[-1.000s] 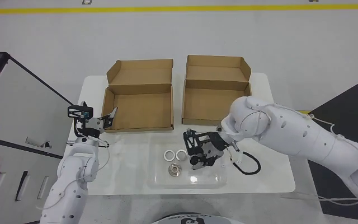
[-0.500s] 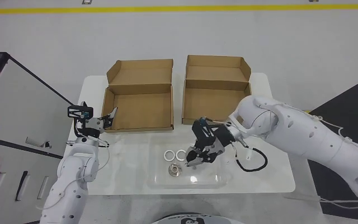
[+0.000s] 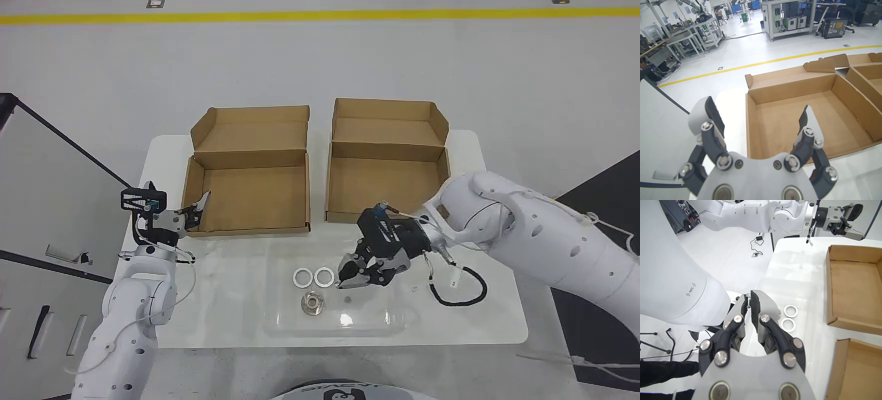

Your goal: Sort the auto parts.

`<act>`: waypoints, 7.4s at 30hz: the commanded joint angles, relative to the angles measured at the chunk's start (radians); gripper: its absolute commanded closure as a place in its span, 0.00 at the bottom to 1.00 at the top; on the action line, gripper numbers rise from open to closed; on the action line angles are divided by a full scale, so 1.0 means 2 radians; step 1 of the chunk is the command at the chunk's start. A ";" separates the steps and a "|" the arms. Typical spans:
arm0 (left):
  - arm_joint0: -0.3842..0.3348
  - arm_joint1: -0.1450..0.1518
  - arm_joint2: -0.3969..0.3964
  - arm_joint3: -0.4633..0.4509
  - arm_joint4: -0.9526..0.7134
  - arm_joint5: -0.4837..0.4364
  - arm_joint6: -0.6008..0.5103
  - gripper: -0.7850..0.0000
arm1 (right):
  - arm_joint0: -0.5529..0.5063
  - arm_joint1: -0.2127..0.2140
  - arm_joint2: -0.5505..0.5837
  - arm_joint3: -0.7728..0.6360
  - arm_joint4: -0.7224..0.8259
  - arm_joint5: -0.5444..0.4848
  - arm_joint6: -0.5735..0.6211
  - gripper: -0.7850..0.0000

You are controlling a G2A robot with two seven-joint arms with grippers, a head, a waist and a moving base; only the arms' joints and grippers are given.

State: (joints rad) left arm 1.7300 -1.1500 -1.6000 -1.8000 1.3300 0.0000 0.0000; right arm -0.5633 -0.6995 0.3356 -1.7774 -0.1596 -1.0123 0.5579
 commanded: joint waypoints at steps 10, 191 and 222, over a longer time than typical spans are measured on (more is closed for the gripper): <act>0.000 0.000 0.000 0.000 0.000 0.000 0.000 0.00 | -0.010 0.002 0.012 0.018 0.012 0.000 -0.019 1.00; 0.000 0.000 0.000 0.000 0.000 0.000 0.000 0.00 | -0.262 -0.192 0.405 -0.112 0.622 0.166 0.291 1.00; 0.000 0.000 0.000 0.000 0.000 0.000 0.000 0.00 | -0.211 -0.158 0.580 -0.065 0.258 0.340 0.366 1.00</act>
State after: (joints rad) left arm 1.7300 -1.1500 -1.6000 -1.8000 1.3300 0.0000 0.0000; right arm -0.9974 -1.0215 1.4822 -1.9071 0.4295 -0.3436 1.2539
